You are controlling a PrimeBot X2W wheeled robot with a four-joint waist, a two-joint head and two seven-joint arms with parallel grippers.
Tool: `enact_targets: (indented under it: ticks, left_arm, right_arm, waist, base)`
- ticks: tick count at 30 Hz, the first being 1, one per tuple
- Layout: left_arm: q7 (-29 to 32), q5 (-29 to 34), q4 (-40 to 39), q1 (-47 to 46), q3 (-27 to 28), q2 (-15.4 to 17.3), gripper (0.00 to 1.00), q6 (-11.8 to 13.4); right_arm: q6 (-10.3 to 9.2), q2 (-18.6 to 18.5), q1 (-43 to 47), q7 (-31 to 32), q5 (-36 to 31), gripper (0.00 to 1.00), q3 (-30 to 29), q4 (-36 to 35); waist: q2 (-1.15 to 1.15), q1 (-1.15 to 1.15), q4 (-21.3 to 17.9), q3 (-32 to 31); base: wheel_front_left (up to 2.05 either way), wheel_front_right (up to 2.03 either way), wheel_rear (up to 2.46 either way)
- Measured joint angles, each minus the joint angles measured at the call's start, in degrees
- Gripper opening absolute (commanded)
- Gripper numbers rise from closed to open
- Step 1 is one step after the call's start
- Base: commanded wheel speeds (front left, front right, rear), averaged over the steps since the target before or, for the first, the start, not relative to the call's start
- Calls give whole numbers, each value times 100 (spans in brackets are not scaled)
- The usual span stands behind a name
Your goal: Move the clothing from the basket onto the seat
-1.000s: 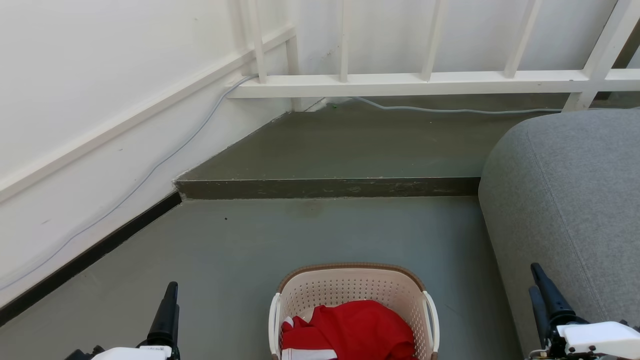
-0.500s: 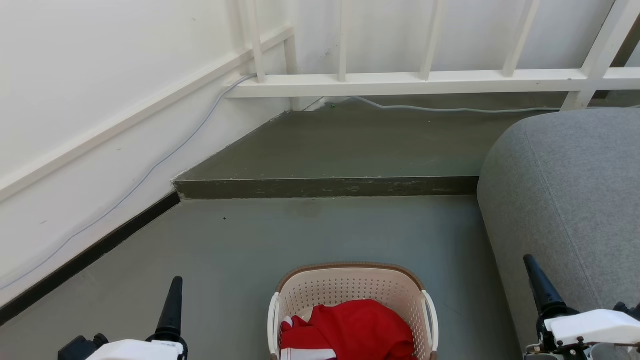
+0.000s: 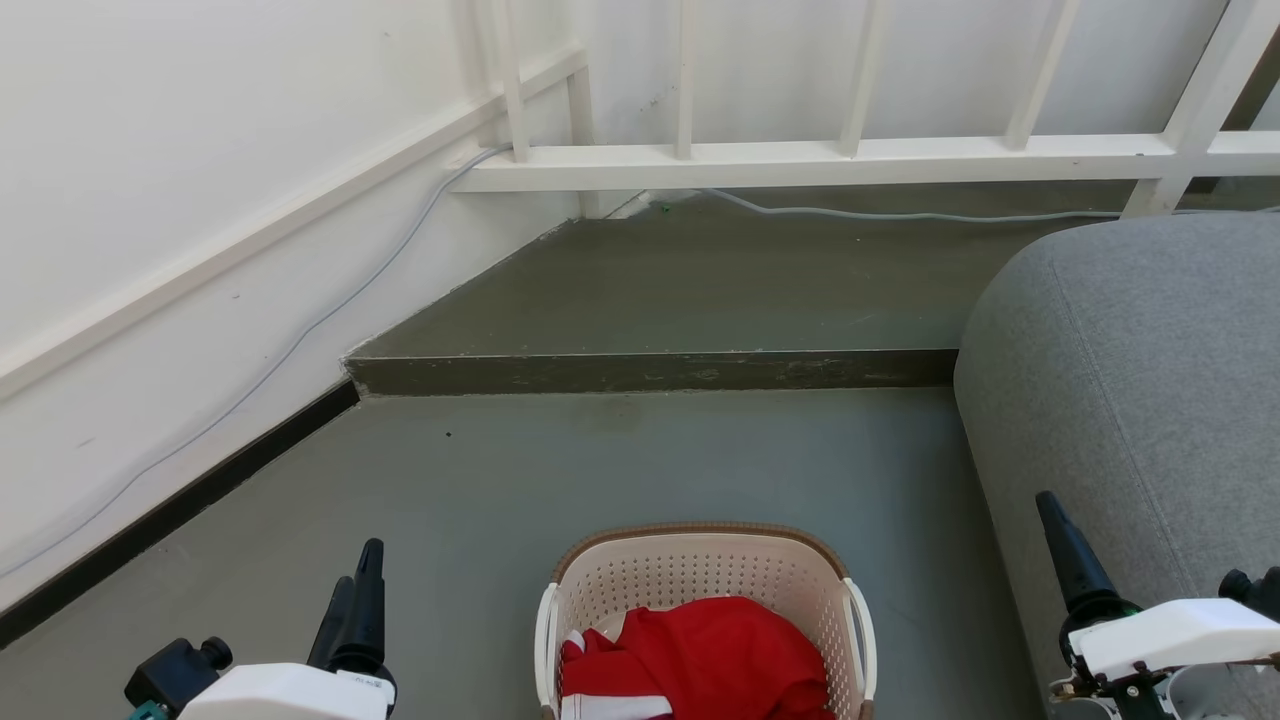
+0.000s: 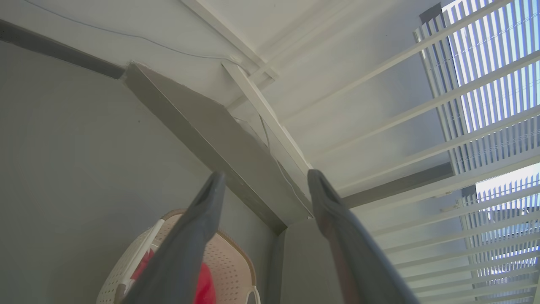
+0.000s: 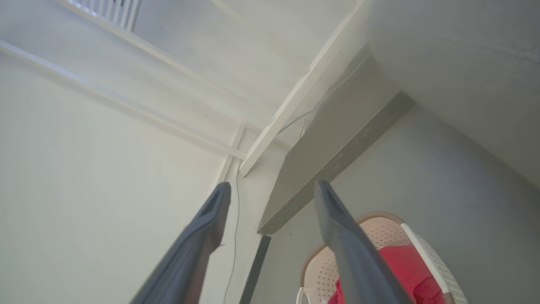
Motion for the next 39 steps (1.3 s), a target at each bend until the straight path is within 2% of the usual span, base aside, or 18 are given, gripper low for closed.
enact_targets:
  ticks: [18,39]
  left_arm:
    - [-280,1488,-31,-5,-203,29,100,201]
    - [-602,2833,-108,-11,-374,56,100,354]
  right_arm:
    - [0,-230,-149,-296,-1129,100,324,125]
    - [1,-467,-342,-624,-2287,100,710,256]
  waist:
    - [0,0,-21,-5]
    - [0,0,-51,-20]
  base:
    - [0,0,0]
    - [0,0,0]
